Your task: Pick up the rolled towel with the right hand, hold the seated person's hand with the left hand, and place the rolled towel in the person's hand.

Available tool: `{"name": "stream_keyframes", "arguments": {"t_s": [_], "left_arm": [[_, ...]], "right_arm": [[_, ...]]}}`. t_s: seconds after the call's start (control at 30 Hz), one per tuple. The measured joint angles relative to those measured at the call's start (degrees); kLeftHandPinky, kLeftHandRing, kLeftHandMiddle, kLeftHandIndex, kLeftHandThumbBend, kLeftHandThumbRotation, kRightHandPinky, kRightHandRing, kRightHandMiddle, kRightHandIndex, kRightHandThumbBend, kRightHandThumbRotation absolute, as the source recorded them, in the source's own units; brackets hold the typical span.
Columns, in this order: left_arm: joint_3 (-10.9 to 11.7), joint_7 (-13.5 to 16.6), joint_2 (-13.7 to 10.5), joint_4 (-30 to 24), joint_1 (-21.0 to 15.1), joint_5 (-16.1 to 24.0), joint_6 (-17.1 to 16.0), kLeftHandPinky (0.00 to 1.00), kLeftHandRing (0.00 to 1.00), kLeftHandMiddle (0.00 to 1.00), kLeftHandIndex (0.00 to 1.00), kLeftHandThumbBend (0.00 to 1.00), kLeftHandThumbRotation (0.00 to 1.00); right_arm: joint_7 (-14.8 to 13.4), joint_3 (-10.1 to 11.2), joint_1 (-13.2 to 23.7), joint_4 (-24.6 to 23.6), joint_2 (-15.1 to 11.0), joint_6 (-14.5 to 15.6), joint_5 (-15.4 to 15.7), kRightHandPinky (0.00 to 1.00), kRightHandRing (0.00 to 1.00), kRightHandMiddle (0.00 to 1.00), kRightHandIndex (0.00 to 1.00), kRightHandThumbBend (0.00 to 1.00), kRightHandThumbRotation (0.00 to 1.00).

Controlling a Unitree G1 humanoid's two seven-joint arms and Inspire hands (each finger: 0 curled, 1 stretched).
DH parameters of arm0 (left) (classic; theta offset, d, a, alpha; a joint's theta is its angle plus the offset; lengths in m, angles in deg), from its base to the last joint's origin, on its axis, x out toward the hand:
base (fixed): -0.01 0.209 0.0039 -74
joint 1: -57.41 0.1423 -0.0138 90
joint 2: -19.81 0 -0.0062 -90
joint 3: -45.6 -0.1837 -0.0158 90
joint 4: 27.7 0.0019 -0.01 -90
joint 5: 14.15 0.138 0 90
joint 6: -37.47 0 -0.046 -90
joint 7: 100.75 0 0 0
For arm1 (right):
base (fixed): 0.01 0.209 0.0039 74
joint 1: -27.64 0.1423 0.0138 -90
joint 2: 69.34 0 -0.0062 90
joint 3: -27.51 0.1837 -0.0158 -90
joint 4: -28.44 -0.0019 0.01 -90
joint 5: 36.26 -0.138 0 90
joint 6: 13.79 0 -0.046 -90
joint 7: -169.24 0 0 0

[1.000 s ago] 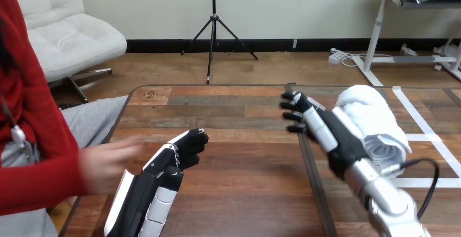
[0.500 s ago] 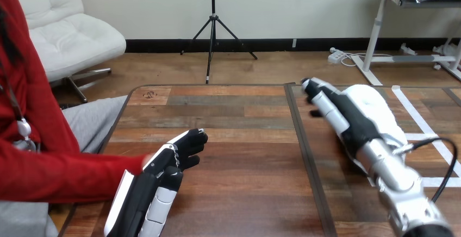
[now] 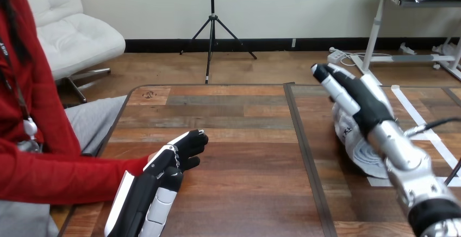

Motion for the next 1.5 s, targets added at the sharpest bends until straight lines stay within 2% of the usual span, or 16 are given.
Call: {"name": "stream_keyframes", "arguments": {"t_s": [0.5, 0.97, 1.23, 1.5], "left_arm": [[0.0, -0.1, 0.0, 0.0, 0.0, 0.0, 0.0, 0.86, 0.87, 0.84, 0.8, 0.8, 1.0], [0.0, -0.1, 0.1, 0.1, 0.0, -0.1, 0.0, 0.85, 0.85, 0.83, 0.79, 0.79, 1.0], [0.1, 0.1, 0.2, 0.4, -0.2, 0.0, -0.6, 0.82, 0.84, 0.82, 0.79, 0.8, 1.0], [0.3, 0.2, 0.2, 0.8, -1.0, 0.0, -1.5, 0.81, 0.83, 0.82, 0.79, 0.79, 1.0]], "right_arm": [[-2.7, -0.7, 7.2, 6.5, -1.9, 1.2, 4.3, 0.78, 0.86, 0.88, 0.9, 1.0, 0.87], [-5.5, -0.7, 12.7, 10.6, -2.6, 3.6, 5.7, 0.75, 0.86, 0.89, 0.9, 1.0, 0.81], [-7.0, -0.7, 15.2, 11.9, -2.7, 5.1, 6.2, 0.73, 0.86, 0.91, 0.92, 1.0, 0.73], [-9.6, -0.7, 17.4, 12.4, -3.0, 7.5, 6.6, 0.74, 0.88, 0.93, 0.94, 1.0, 0.67]]}}
